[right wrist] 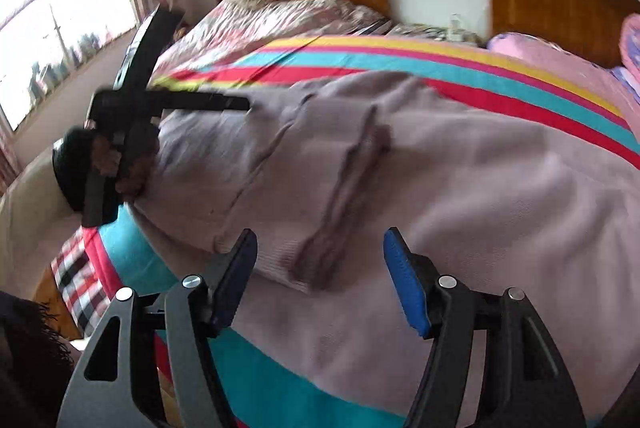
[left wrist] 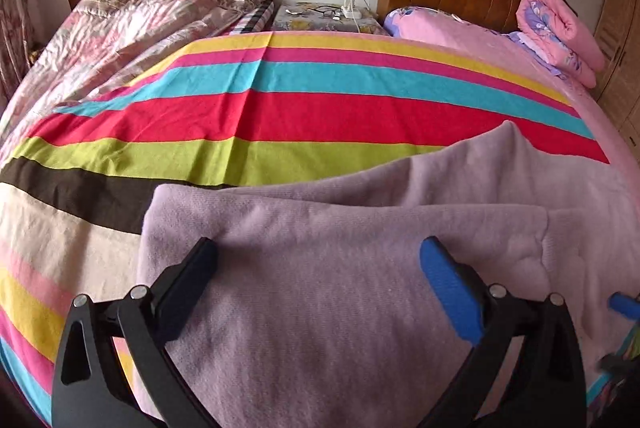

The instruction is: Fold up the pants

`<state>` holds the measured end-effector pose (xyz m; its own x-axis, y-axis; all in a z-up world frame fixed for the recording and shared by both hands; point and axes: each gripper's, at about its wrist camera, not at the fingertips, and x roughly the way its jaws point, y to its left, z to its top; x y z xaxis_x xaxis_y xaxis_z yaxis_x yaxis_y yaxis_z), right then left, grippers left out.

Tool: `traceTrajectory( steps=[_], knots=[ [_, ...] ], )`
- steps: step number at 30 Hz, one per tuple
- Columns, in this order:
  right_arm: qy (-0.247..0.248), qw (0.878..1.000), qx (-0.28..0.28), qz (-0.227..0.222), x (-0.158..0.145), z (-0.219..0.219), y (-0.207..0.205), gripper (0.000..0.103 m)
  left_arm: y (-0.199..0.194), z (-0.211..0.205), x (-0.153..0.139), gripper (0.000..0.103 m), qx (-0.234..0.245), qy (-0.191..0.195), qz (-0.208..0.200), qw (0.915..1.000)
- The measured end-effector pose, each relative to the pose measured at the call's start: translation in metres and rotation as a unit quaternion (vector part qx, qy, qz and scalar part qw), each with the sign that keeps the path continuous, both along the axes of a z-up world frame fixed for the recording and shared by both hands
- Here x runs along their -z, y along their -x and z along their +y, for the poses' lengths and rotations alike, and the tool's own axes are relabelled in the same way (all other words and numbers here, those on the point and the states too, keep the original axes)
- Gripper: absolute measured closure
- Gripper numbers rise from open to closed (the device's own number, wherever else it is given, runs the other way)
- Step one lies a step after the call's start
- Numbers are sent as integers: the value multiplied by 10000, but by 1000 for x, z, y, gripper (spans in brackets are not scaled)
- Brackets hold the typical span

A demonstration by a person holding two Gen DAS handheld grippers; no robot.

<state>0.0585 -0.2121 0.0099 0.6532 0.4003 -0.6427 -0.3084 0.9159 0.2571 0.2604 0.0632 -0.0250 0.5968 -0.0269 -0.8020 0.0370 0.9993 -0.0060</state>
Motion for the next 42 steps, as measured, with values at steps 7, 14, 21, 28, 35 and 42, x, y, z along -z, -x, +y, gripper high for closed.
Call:
traceTrajectory(
  steps=[7,14,21,28,35,42],
  knots=[
    [-1241,9510,2825,-196,-9,-181,89,40,35,-51,-52,1,259,308,-951,9947],
    [-1531,9354,3122,641,30,-218,70,40,37,-126,-36,1,1301,102,-619,9895],
    [-1626,9314,3007,1252,42,-215,53,39,23,-113,13,1,1108,119,-46,9938],
    [-2473,9102,3102,1190,51,-222,53,42,19,-112,18,1,1121,174,5,9935],
    [-2377,9037,3401,1055,53,-216,63,51,20,-111,18,1,1126,178,-16,9935],
    [-2011,9376,2373,1555,44,-205,36,38,22,-114,17,1,1118,85,-40,9937]
  ],
)
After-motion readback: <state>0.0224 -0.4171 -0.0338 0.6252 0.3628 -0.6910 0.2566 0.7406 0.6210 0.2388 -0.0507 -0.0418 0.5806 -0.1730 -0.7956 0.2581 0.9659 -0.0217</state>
